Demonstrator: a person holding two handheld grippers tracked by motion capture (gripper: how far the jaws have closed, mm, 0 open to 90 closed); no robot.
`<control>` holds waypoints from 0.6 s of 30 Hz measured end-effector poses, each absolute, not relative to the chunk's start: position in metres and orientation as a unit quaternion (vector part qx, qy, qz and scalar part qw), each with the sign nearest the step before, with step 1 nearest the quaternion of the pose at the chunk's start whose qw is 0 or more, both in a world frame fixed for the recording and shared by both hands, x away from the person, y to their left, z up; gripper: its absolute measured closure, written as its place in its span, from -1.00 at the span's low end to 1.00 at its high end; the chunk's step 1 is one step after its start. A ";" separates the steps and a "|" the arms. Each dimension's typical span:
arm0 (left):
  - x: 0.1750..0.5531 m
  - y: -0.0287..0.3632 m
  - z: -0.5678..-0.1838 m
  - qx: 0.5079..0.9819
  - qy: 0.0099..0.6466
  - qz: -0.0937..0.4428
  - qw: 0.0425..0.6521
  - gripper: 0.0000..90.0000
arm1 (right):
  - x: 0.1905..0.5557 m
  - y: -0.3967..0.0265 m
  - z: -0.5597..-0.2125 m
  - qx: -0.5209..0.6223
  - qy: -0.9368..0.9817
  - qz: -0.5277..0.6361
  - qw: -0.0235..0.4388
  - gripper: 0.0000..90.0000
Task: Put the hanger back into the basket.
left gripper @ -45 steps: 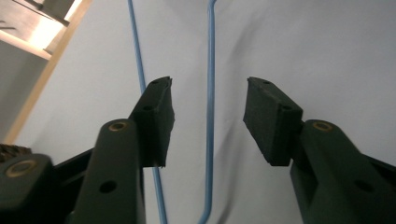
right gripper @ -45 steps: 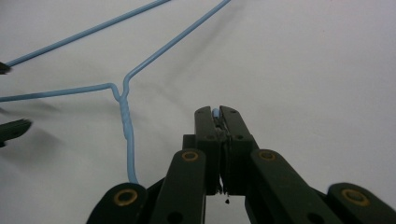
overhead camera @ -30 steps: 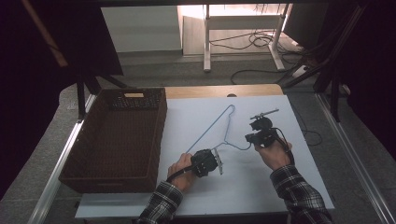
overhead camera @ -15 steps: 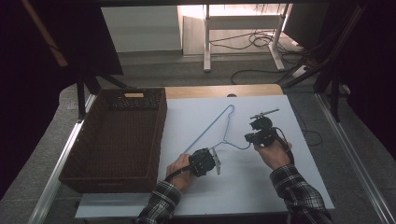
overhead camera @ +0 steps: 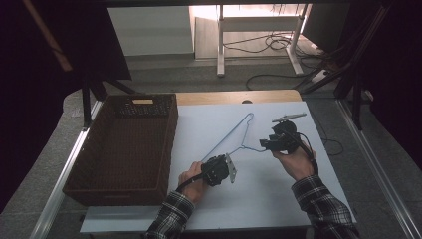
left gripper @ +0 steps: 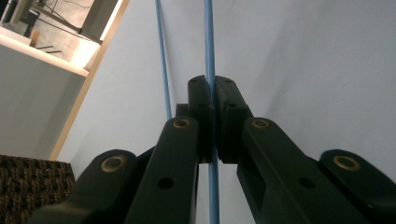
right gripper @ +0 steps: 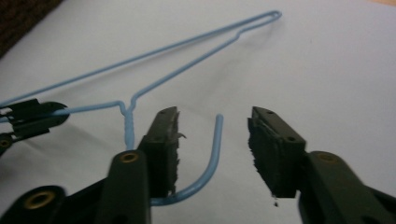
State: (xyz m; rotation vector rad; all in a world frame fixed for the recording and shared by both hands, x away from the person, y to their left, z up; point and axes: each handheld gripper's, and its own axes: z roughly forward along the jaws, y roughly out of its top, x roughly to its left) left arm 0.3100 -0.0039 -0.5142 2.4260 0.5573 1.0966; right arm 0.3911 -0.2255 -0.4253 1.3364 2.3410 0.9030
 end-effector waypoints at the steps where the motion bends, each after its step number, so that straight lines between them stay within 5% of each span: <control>1: 0.310 -0.004 -0.514 0.872 0.201 0.392 0.211 0.94 | 0.390 -0.226 -0.422 0.463 0.811 0.323 0.154 0.02; 11: 0.319 0.009 -0.504 0.866 0.243 0.345 0.268 0.95 | 0.382 -0.236 -0.397 0.447 0.791 0.377 0.178 -0.43; 18: 0.330 0.023 -0.497 0.855 0.289 0.290 0.318 0.94 | 0.374 -0.249 -0.389 0.441 0.780 0.403 0.190 -0.53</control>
